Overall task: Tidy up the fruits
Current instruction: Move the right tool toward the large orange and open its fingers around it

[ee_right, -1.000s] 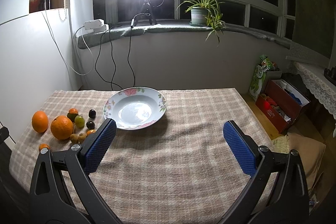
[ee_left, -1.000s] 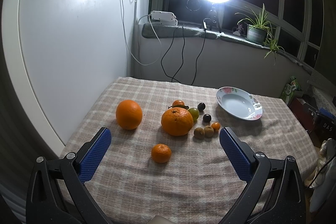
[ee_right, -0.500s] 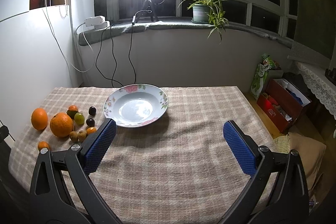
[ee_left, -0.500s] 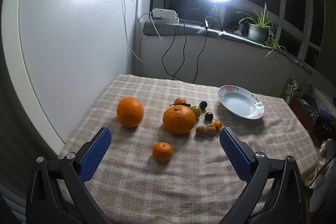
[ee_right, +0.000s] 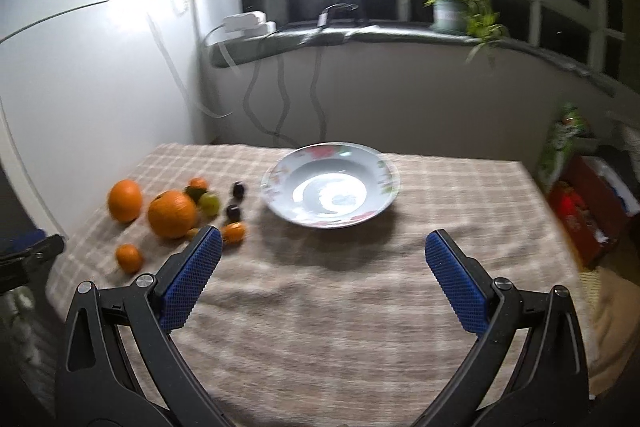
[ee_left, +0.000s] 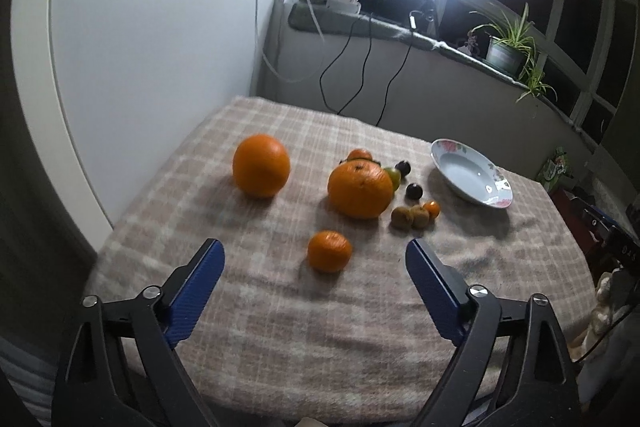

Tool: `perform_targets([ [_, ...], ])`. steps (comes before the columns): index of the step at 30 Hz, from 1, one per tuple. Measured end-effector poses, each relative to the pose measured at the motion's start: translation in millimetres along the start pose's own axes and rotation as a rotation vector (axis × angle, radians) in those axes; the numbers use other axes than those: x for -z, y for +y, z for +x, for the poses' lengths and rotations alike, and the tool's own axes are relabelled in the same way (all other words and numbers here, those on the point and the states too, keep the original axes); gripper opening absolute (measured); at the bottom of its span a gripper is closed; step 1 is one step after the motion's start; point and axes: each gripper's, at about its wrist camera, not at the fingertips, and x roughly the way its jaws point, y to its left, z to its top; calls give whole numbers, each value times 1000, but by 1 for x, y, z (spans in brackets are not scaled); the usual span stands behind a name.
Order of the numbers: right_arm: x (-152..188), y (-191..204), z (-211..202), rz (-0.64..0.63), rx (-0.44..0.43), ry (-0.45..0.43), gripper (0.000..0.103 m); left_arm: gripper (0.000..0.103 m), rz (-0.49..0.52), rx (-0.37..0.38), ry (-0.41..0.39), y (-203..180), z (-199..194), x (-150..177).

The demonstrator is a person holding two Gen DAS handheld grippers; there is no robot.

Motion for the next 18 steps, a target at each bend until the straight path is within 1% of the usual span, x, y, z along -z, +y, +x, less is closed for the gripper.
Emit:
perform_targets([
  [7,-8,29,20,-49,-145,50,102,88,-55,43,40,14,12,4],
  [9,-11,37,30,-52,-198,78,102,88,-54,55,42,15,15,2],
  [12,-15,48,48,-53,-252,125,102,87,-46,75,46,15,23,-4],
  [16,-21,67,74,-76,-308,187,102,87,-53,130,72,14,40,-12],
  [18,-24,75,90,-68,-354,231,102,87,-67,159,91,14,50,-15],
])
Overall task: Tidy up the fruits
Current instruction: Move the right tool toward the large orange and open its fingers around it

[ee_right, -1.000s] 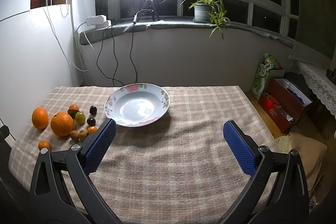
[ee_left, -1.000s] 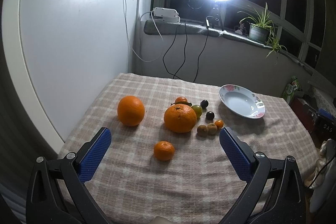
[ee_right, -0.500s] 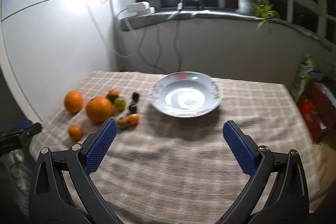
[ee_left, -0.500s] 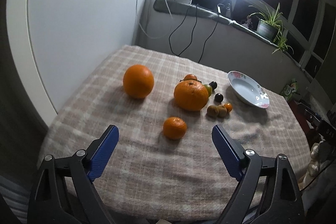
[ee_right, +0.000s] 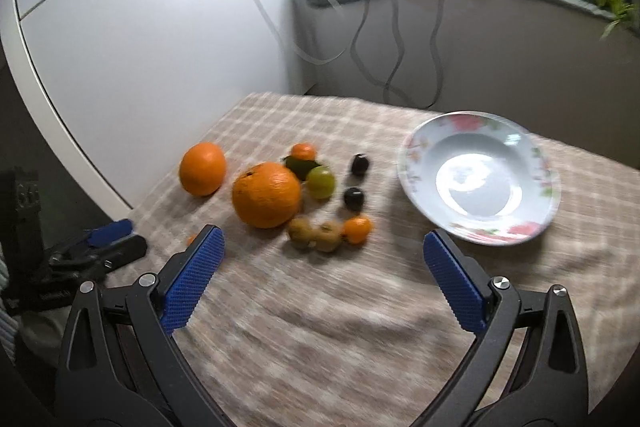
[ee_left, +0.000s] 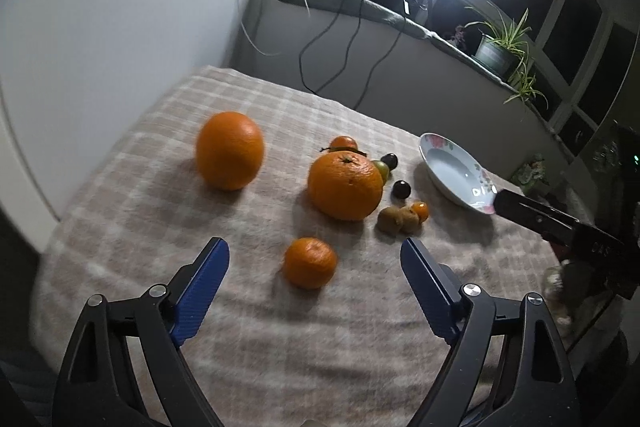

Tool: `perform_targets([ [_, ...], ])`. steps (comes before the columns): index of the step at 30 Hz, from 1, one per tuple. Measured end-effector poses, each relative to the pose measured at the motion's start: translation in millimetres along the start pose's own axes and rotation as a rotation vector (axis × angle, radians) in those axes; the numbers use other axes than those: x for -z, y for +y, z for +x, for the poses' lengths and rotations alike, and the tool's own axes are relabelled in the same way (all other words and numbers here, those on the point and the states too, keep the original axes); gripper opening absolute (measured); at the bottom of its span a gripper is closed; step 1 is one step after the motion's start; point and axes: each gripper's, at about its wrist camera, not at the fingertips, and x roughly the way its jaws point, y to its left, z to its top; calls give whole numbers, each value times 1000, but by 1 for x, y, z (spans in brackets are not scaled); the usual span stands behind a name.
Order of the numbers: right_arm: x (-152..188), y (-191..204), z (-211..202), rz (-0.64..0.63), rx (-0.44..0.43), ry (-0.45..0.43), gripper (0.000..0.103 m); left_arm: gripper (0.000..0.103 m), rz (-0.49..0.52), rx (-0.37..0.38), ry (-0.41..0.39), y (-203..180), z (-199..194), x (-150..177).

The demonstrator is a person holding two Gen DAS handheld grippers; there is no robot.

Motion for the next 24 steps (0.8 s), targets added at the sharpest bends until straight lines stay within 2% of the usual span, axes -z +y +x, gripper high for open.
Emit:
perform_targets([
  [4,-15,-1,29,36,-79,72,102,87,-32,68,44,0,19,-7],
  [9,-30,3,63,66,-143,140,102,87,-38,101,80,-6,39,-19],
  [10,-33,4,70,73,-156,156,100,87,-43,111,86,-7,43,-22],
  [12,-37,4,84,94,-186,190,89,85,-38,122,93,-10,50,-26],
  [18,-44,2,115,187,-252,282,74,78,-50,139,135,-13,72,-36],
  [24,-44,-1,131,247,-279,332,72,77,-58,143,156,-14,85,-41],
])
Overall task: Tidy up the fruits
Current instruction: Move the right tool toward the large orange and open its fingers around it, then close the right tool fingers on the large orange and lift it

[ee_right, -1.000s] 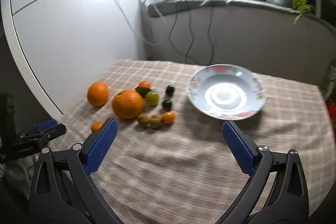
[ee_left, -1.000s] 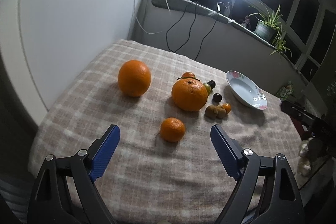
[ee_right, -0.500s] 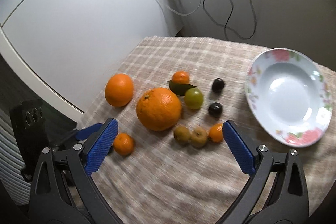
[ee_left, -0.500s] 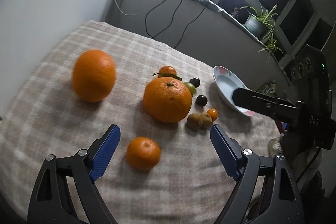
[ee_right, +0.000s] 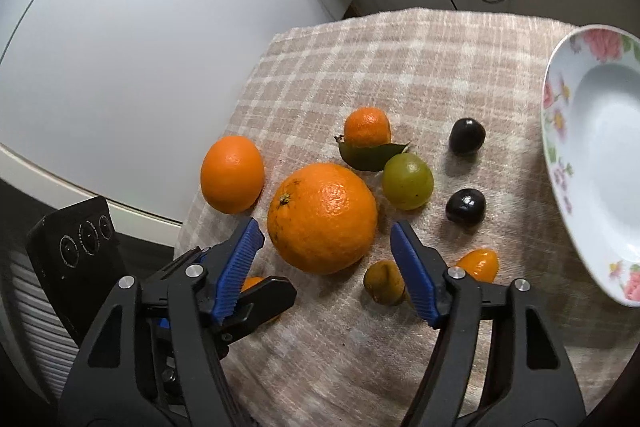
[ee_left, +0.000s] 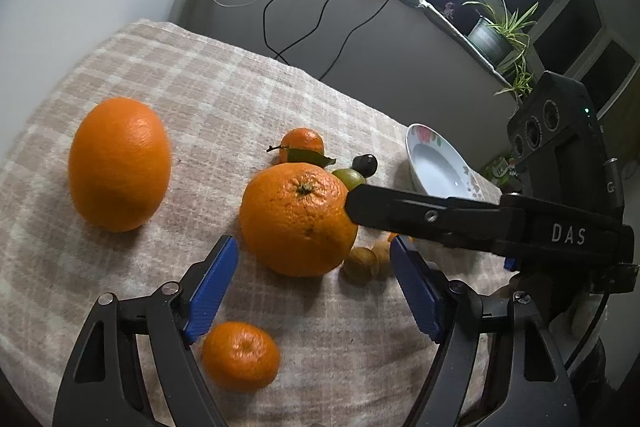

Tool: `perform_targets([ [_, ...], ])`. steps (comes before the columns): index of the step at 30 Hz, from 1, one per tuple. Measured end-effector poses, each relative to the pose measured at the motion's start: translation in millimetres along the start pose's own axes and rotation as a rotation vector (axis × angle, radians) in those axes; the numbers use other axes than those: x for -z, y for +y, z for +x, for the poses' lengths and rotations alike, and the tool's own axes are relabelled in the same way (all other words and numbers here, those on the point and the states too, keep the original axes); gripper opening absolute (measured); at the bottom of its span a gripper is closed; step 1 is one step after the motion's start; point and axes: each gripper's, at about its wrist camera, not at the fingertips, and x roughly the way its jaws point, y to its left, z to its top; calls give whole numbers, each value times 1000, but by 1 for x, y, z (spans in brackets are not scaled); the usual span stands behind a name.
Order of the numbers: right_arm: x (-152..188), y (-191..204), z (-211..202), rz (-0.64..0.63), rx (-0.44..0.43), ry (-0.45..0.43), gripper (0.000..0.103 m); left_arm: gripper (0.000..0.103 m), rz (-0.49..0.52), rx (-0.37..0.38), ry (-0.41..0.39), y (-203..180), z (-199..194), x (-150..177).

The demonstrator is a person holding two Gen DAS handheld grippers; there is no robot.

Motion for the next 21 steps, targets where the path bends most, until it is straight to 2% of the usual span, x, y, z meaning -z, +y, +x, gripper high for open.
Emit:
perform_targets([
  [8,-7,-6,15,45,-10,30,71,76,-1,-13,29,2,12,-4],
  [12,-10,-7,22,54,-14,44,62,72,-1,-23,38,2,18,-6],
  [21,-10,-8,24,58,-32,48,61,67,27,-50,31,1,17,-4],
])
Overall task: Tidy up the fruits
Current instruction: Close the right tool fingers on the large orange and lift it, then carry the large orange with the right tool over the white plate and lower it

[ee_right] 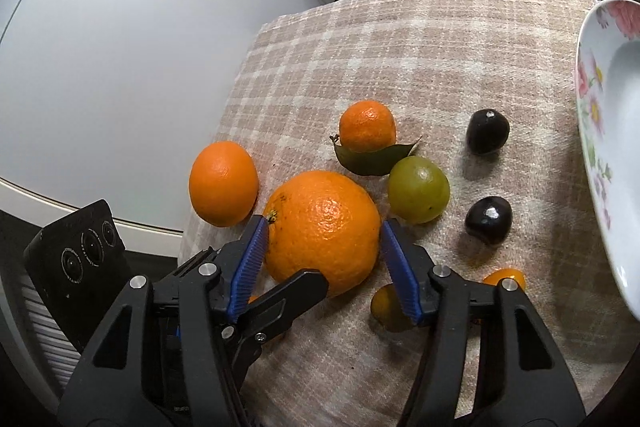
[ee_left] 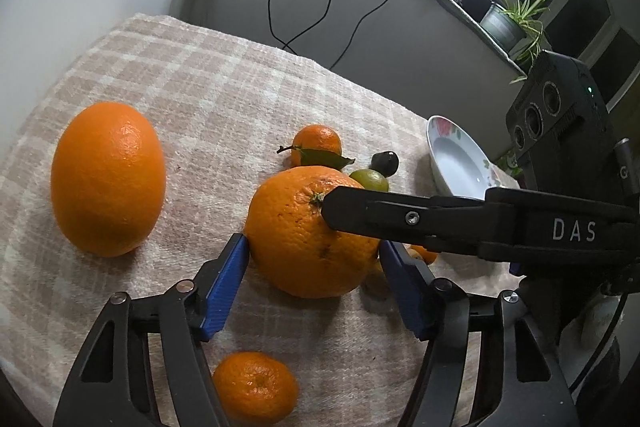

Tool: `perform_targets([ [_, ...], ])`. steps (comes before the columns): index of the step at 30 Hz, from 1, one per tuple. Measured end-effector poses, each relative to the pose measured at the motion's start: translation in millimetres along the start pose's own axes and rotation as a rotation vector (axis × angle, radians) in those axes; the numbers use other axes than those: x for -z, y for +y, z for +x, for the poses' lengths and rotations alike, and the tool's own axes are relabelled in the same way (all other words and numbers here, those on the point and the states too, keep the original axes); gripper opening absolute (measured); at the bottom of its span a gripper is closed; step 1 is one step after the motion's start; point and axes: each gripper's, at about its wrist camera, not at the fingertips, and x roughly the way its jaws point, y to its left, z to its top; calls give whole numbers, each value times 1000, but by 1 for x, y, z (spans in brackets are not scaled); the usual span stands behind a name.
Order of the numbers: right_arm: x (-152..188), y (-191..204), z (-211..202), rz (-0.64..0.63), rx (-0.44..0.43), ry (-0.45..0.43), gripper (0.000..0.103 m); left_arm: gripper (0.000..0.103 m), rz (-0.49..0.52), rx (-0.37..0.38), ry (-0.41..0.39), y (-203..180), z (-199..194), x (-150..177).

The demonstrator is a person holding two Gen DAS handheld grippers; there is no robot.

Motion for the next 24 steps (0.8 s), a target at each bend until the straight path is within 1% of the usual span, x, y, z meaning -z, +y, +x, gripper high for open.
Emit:
perform_targets([
  [7,5,1,-6,-10,-2,-6,60,67,13,-10,-8,-5,-3,1],
  [13,8,7,-19,-23,-17,-34,60,67,42,-18,-40,-18,-14,1],
  [19,10,8,-47,-42,-17,-75,60,67,80,-1,-61,-39,-18,-6],
  [24,10,-4,-76,-33,-11,-116,60,67,113,19,-67,-64,-11,-12],
])
